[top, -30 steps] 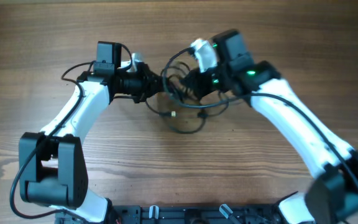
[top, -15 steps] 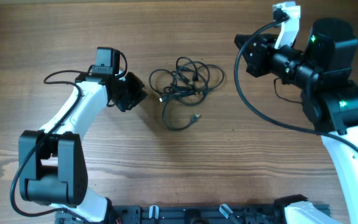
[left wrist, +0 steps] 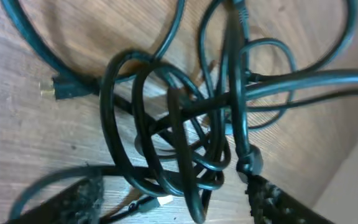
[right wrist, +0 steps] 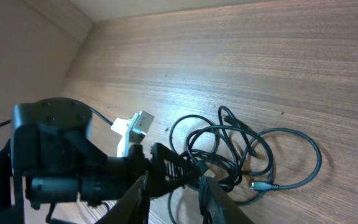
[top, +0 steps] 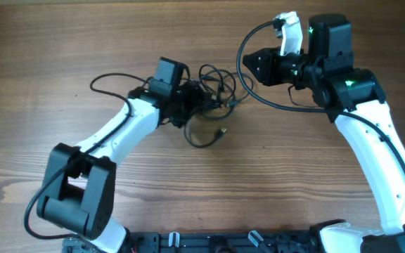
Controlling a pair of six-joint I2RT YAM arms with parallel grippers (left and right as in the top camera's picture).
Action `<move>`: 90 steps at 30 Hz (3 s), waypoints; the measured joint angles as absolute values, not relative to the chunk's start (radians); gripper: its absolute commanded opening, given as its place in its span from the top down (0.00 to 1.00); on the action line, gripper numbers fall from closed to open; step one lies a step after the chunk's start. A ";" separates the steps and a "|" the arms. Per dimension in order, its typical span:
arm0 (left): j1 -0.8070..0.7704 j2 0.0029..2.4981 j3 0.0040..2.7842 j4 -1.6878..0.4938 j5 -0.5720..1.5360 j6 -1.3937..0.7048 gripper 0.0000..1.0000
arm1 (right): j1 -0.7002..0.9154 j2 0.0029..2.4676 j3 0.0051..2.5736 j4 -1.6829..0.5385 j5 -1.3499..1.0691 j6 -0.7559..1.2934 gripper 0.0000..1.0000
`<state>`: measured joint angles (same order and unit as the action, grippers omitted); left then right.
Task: Untangle cables
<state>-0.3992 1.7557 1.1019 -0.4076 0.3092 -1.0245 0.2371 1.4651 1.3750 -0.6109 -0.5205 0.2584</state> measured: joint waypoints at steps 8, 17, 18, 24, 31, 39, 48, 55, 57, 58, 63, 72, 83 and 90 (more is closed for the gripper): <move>-0.448 1.829 1.102 -0.404 0.189 -1.165 0.58 | 0.237 1.465 1.375 -0.624 -0.521 0.256 0.69; -0.445 1.833 1.102 -0.419 0.146 -1.173 0.53 | 0.237 1.465 1.375 -0.624 -0.521 0.236 0.66; -0.442 1.832 1.102 -0.423 0.146 -1.157 0.52 | 0.237 1.465 1.375 -0.624 -0.521 0.233 0.66; -0.364 1.824 1.102 -0.485 0.116 -1.119 0.47 | 0.237 1.468 1.375 -0.624 -0.521 0.229 0.66; -0.364 1.826 1.102 -0.437 0.089 -1.112 0.75 | 0.237 1.470 1.375 -0.633 -0.521 0.229 0.66; -0.368 1.848 1.102 -0.380 0.064 -1.108 0.80 | 0.237 1.470 1.375 -0.644 -0.521 0.229 0.65; -0.399 1.906 1.102 -0.352 -0.018 -1.104 0.96 | 0.237 1.470 1.375 -0.651 -0.521 0.229 0.64; -0.336 1.660 1.102 -0.387 0.237 -0.722 0.96 | 0.251 1.470 1.375 -0.566 -0.578 0.142 0.36; -0.332 1.490 1.103 -0.407 0.318 -0.611 0.96 | 0.294 1.470 1.375 -0.561 -0.583 0.079 0.33; -0.332 1.431 1.106 -0.420 0.343 -0.572 0.96 | 0.324 1.470 1.375 -0.561 -0.584 0.042 0.33; -0.307 1.395 1.108 -0.509 0.389 -0.505 0.96 | 0.398 1.471 1.375 -0.583 -0.579 -0.078 0.35; -0.172 1.395 1.108 -0.535 0.500 -0.529 0.96 | 0.468 1.641 1.375 -0.631 -0.646 -0.162 0.44; -0.171 1.395 1.108 -0.592 0.451 -0.583 0.96 | 0.497 1.707 1.386 -0.603 -0.627 -0.130 0.96; -0.173 1.395 1.109 -0.748 0.248 -0.692 0.96 | 0.223 1.493 1.467 -0.522 -0.621 0.207 0.96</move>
